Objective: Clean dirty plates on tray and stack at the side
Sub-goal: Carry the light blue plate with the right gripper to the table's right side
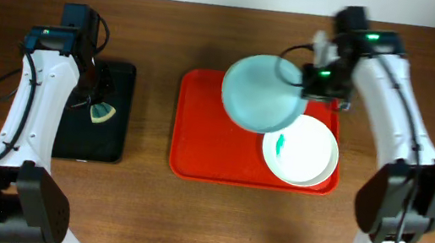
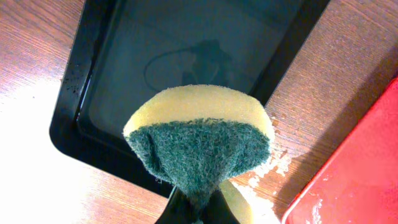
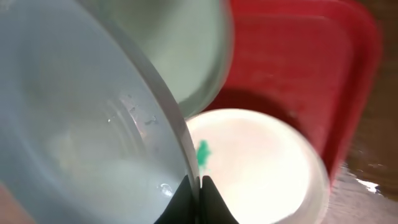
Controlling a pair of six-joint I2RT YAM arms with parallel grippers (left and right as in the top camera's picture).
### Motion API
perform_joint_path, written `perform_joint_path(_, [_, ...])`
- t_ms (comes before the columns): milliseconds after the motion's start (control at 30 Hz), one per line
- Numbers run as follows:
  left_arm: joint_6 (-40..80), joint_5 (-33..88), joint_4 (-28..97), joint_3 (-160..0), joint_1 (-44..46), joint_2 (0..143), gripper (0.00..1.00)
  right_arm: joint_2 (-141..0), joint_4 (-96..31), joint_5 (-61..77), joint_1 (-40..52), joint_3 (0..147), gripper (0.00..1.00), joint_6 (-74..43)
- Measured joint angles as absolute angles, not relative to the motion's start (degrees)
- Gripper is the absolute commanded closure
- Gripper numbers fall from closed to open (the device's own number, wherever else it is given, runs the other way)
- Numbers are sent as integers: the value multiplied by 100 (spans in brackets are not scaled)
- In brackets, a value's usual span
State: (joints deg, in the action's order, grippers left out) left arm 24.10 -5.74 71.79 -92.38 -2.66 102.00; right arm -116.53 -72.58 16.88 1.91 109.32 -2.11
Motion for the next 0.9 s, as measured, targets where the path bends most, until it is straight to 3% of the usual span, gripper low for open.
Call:
perform_joint_path(300, [2410, -484, 7133, -9236, -266, 10200, 100, -11653, -6134, 1946, -2163, 9942, 96, -104])
perform_joint_path(667, [2410, -445, 7070, -9236, -266, 10200, 100, -11625, -3439, 1702, -3476, 7935, 96, -567])
perform_joint_path(700, [2410, -445, 7072, -9236, -266, 10200, 100, -11625, -3345, 1702, -3481, 7924, 89, -591])
perform_joint_path(733, [2410, -445, 7072, -9236, -266, 10200, 100, -11625, -3295, 1702, -3479, 7924, 70, -607])
perform_joint_path(767, [2410, -445, 7070, -9236, -266, 10200, 100, -11625, -3227, 1706, -3479, 7924, 62, -646])
perform_joint_path(833, [2410, -445, 7070, -9236, -266, 10200, 100, -11622, -3144, 1708, -3468, 7924, 57, -786])
perform_joint_path(867, [2410, -445, 7070, -9236, -266, 10200, 100, -11622, -3118, 1721, -3463, 7924, 49, -808])
perform_joint_path(900, [2410, -445, 7067, -9236, -266, 10200, 100, -11622, -3085, 1752, -3457, 7924, 32, -880])
